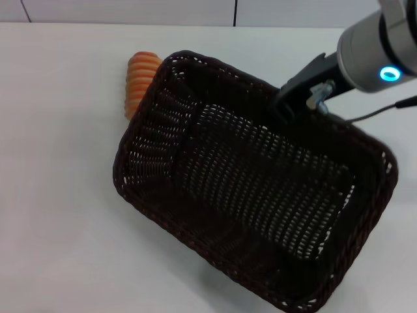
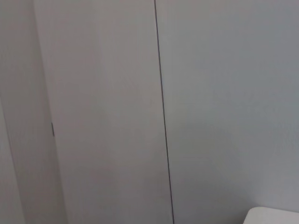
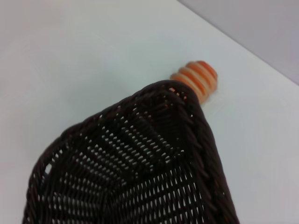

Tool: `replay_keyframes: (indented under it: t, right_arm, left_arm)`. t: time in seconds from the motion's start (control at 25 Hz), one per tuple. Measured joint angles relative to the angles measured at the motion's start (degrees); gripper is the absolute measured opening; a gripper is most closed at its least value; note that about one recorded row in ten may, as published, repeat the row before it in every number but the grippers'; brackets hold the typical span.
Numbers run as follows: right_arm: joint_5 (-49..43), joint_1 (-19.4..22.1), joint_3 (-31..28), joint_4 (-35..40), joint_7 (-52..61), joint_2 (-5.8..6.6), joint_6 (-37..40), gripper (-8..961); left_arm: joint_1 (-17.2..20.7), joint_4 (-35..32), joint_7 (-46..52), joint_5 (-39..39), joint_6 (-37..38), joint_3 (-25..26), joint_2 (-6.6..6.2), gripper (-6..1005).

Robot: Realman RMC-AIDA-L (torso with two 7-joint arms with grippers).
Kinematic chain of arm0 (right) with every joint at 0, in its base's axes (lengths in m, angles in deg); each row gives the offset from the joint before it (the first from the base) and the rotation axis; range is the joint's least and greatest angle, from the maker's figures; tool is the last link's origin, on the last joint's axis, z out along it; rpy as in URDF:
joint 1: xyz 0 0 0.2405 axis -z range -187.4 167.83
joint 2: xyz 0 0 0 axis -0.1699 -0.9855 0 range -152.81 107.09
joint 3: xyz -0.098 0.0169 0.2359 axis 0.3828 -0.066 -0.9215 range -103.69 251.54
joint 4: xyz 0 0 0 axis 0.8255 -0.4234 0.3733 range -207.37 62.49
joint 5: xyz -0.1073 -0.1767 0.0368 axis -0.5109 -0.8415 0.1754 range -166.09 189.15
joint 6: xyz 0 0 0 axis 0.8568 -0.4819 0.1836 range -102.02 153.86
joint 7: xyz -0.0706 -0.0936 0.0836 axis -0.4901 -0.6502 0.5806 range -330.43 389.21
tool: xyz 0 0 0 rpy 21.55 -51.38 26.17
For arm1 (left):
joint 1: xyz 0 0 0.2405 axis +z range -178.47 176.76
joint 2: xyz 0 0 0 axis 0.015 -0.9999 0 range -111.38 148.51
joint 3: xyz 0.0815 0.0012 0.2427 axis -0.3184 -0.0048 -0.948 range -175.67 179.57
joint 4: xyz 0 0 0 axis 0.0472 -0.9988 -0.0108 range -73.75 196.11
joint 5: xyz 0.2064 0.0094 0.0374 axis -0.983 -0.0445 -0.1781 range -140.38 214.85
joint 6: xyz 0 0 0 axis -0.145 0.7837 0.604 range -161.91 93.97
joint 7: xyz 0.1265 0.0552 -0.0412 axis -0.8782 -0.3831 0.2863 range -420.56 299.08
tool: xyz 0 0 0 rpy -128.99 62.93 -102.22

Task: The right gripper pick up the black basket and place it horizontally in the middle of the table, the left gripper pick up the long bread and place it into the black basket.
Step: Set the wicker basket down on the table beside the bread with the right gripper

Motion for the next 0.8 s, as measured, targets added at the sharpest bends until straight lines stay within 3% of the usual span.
replay_keyframes:
  t: [0.12,0.28,0.64,0.8]
  right_arm:
    - [2.38,-0.85,-4.75,-3.21,-0.12,0.11,4.00,178]
    - [3.21,-1.66,-6.30,-4.92,-0.20,0.19,6.40,178]
    - [6.78,-2.42,-1.83,-1.65,-0.32,0.14,7.00,179]
    - [5.66,-2.17,3.25,2.62,-0.32,0.12,2.90,178]
  left_arm:
    - [0.48,-0.48,0.00,0.54,0.08,0.00,0.02,857]
    - [0.52,-0.50,0.00,0.76,0.08,-0.11,0.04,857]
    - [0.35,-0.76,0.00,0.77,0.82,-0.47,-0.02,857]
    - [0.26,-0.80,0.00,0.77,1.41,-0.48,-0.03,857]
